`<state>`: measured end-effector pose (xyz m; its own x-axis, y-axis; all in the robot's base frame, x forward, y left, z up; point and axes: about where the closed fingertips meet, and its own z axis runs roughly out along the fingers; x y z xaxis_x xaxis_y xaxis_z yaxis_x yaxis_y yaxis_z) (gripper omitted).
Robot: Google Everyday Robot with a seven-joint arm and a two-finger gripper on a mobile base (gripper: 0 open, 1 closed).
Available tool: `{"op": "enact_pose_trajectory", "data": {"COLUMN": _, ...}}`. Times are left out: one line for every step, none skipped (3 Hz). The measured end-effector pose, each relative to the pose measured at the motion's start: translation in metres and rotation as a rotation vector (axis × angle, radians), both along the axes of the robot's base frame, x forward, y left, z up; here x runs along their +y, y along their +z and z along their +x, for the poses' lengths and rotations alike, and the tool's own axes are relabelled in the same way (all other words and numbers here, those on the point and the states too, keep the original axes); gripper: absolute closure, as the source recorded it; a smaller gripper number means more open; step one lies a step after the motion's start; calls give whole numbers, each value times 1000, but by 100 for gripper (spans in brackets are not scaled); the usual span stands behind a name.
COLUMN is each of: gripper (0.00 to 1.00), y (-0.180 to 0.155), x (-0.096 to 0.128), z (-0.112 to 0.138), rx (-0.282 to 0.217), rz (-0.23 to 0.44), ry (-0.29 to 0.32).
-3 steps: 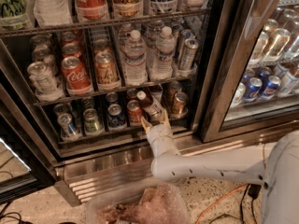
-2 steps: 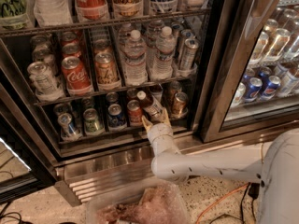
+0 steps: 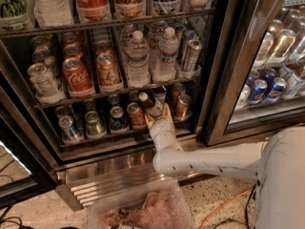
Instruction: Pick blue plastic bottle from bottom shelf of fridge
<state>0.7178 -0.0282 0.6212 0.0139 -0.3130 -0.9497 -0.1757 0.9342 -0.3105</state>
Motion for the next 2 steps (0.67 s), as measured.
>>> {"op": "enact_pose_trajectory", "data": {"gripper": 36, "y": -1, "x": 3, "z": 5, "rx": 0, "rz": 2, "ry": 5}}
{"op": "enact_pose_trajectory", "data": {"gripper": 35, "y": -6, "x": 7, "z": 10, "rx": 14, "rz": 5, "ry": 10}}
